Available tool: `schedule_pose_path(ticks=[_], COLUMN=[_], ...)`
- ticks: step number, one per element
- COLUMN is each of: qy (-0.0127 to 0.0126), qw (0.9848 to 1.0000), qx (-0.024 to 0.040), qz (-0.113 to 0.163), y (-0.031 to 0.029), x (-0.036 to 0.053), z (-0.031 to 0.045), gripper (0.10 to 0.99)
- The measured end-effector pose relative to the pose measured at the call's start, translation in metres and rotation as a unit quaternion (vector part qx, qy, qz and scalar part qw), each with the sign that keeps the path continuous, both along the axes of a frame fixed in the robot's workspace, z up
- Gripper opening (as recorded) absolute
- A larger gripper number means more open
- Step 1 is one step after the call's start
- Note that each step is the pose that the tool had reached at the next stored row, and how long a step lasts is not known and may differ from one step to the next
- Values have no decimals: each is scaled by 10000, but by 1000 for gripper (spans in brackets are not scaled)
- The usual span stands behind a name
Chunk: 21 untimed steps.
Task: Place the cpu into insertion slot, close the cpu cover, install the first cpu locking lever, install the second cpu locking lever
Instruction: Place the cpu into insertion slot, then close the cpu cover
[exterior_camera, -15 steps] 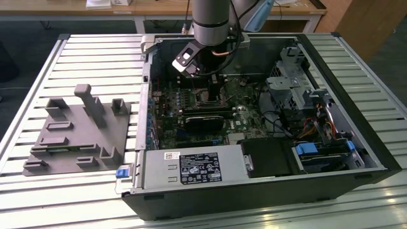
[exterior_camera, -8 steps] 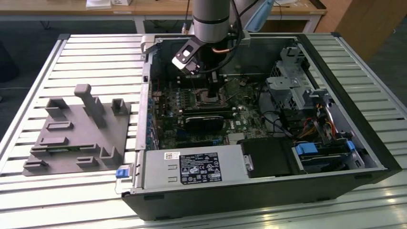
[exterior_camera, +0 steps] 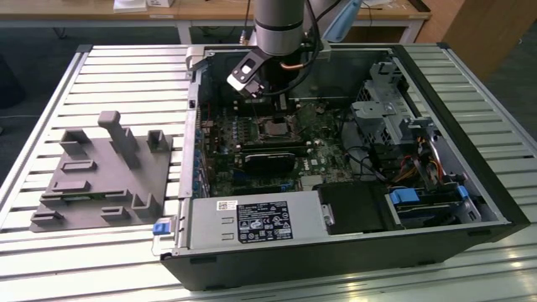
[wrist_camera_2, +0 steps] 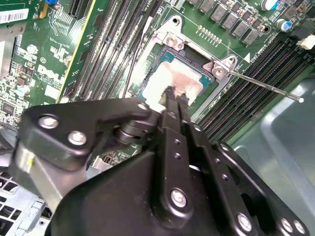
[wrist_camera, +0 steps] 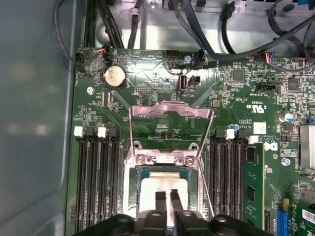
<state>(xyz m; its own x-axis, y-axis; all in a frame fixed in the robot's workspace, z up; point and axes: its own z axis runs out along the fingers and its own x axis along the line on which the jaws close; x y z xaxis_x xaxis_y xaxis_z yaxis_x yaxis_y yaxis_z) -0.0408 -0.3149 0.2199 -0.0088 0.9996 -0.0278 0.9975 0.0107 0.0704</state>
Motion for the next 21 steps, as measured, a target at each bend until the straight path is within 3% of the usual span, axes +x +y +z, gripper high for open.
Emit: schedule_pose_path(ticks=[1, 3, 21], qy=[1, 2, 8], qw=[10000, 10000, 10000], qx=[0, 0, 0], qz=[0, 0, 0], y=[-1, -3, -3], x=[1, 1, 4], z=[1, 2, 71], gripper=[125, 106, 106])
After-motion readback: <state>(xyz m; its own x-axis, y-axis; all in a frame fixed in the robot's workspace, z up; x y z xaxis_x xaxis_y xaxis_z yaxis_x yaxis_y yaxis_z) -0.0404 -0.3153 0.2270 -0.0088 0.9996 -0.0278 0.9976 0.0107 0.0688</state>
